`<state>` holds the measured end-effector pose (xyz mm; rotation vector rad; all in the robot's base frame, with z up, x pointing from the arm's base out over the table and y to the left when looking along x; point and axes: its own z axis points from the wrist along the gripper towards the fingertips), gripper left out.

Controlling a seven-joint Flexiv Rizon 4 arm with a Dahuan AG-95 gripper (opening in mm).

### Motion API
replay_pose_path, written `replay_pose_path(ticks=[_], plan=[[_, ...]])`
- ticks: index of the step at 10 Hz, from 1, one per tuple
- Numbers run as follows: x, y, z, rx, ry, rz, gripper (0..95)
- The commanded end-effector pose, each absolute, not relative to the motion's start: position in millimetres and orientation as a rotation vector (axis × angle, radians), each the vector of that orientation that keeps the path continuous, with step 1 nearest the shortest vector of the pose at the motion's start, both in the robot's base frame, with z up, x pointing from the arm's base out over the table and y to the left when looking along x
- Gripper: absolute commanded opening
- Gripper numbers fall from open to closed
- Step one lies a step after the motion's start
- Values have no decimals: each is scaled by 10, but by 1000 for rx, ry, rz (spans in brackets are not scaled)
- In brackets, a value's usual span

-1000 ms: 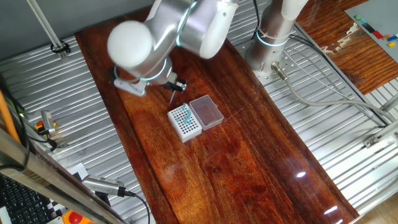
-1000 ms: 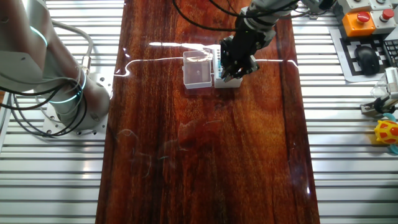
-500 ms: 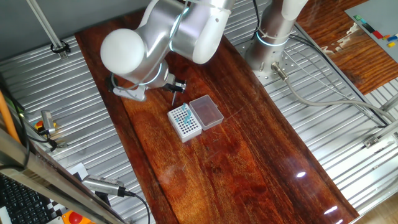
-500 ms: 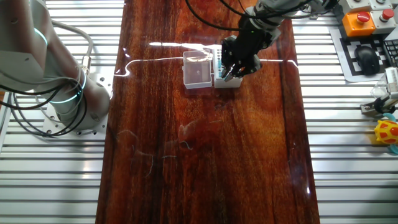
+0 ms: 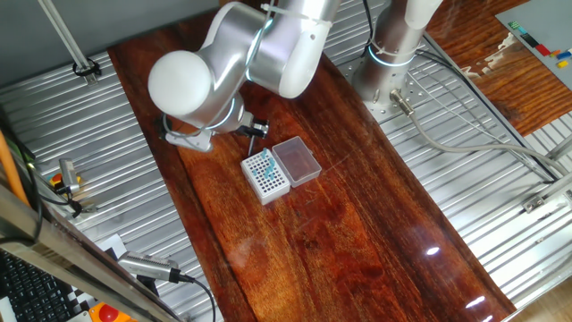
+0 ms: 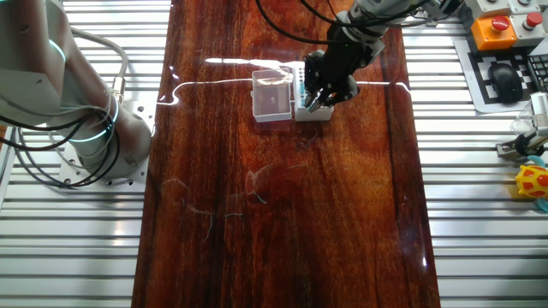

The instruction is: Insert a medium pipette tip into the holder for medium pipette tips

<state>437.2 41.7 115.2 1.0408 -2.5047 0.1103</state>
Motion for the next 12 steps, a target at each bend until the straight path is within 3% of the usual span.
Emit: replay_pose_path(ticks=[1,12], plan=[[4367,419,1095,1044,-2502,116,0],[4347,435,948,1100,-2451,158,0]])
